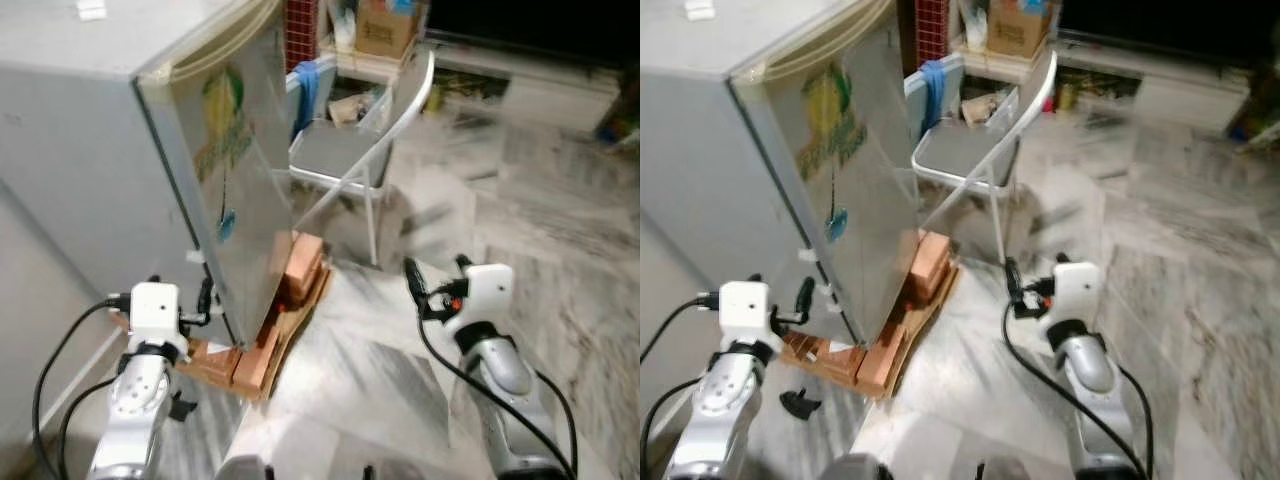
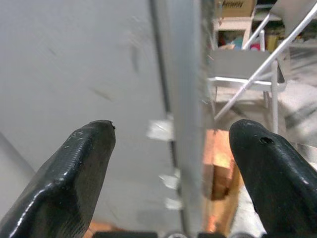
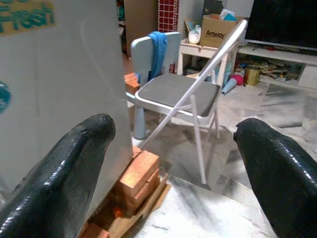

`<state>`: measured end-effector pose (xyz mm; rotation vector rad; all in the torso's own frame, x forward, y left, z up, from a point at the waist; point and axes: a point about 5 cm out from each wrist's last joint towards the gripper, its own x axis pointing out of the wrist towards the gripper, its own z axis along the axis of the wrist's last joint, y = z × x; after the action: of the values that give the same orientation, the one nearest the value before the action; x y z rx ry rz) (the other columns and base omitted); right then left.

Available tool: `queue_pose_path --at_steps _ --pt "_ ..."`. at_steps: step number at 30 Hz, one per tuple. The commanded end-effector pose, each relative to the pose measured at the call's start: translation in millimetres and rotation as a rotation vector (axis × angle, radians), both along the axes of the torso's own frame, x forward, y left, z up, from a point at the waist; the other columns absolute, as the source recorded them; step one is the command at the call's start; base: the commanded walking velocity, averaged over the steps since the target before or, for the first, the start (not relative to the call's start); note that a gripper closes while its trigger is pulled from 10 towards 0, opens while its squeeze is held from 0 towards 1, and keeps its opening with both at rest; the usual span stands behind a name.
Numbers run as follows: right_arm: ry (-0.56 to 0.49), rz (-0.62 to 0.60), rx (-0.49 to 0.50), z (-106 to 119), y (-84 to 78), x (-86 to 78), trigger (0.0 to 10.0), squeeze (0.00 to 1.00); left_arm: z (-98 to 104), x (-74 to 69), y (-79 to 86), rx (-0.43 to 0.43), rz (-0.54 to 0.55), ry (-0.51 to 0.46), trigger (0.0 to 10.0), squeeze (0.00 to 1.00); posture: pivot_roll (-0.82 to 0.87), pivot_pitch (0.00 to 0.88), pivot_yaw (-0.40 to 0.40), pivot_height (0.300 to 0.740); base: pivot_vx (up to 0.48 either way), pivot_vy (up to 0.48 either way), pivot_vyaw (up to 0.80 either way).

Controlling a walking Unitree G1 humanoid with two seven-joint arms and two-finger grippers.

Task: Restocking fridge

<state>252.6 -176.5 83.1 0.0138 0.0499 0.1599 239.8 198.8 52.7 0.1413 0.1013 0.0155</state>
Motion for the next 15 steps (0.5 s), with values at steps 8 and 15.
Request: queue_pose_path --at_steps 8,15 --pt "0.004 -0.002 -0.013 1.1 -3.1 -2.4 10.0 0.00 -2.4 -2.5 -7.5 0.009 -0.058 0.010 10.0 0.00 0.01 0.000 0.025 0.740 0.000 0.000 -0.50" --pt "0.007 -0.002 -0.016 0.7 -3.2 -3.0 10.0 0.00 -2.5 -2.9 -9.3 -0.009 -0.072 0.012 10.0 0.00 0.01 0.000 0.024 0.740 0.000 0.000 -0.80"
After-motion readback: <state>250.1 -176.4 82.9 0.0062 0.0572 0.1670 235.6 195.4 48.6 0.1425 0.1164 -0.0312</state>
